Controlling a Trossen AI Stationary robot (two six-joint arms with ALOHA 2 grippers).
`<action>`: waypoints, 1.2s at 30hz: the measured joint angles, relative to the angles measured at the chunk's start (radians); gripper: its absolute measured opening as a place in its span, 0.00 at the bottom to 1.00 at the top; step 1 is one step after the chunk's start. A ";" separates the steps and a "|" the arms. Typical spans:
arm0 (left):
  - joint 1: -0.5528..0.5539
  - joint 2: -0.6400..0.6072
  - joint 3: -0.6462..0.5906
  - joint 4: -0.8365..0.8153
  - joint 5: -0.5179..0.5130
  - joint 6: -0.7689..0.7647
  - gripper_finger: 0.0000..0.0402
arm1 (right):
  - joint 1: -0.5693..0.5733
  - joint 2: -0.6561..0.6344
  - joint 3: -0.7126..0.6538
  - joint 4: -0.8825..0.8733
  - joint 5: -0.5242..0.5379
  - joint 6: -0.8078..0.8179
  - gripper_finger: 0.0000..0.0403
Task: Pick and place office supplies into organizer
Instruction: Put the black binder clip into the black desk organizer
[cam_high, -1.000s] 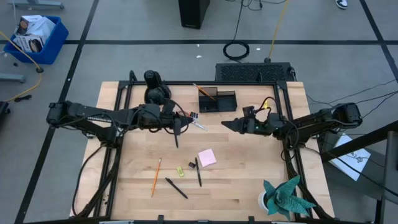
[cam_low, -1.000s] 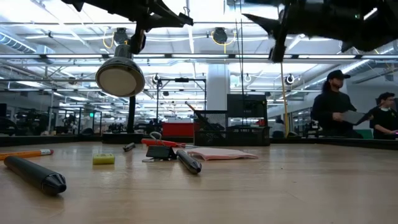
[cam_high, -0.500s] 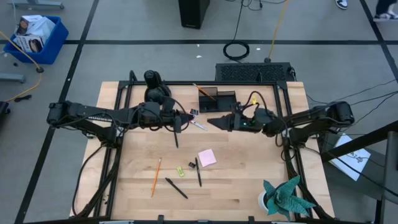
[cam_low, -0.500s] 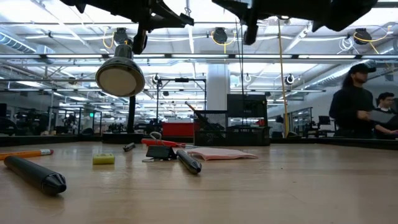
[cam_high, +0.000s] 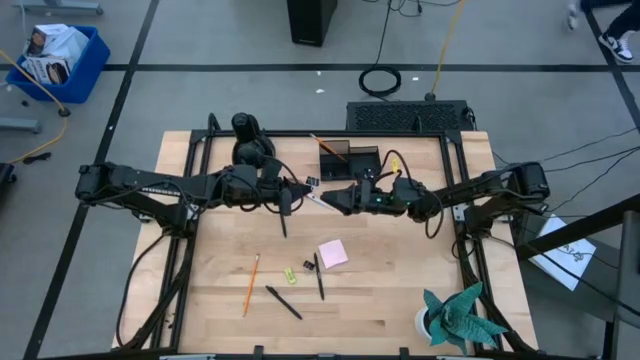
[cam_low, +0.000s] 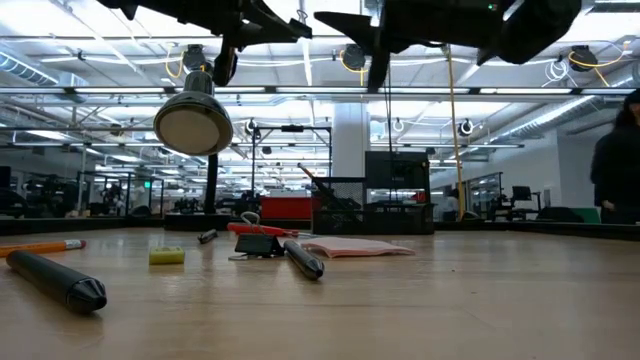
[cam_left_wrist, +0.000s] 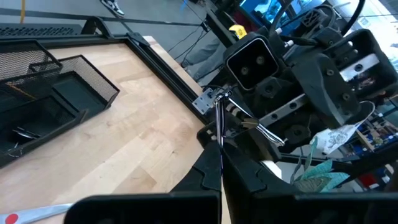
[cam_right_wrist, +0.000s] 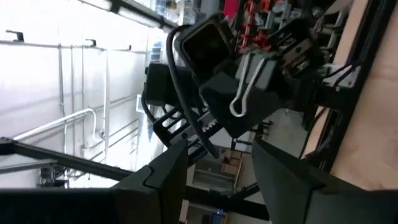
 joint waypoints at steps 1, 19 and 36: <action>0.000 0.000 0.000 -0.002 0.000 0.000 0.00 | 0.000 0.010 0.013 -0.001 -0.011 -0.001 0.42; 0.000 0.004 0.000 -0.005 -0.004 -0.004 0.00 | -0.026 0.013 0.056 -0.101 -0.011 -0.003 0.42; 0.000 0.004 0.000 -0.006 -0.013 -0.002 0.00 | -0.058 0.013 0.056 -0.117 -0.010 -0.002 0.42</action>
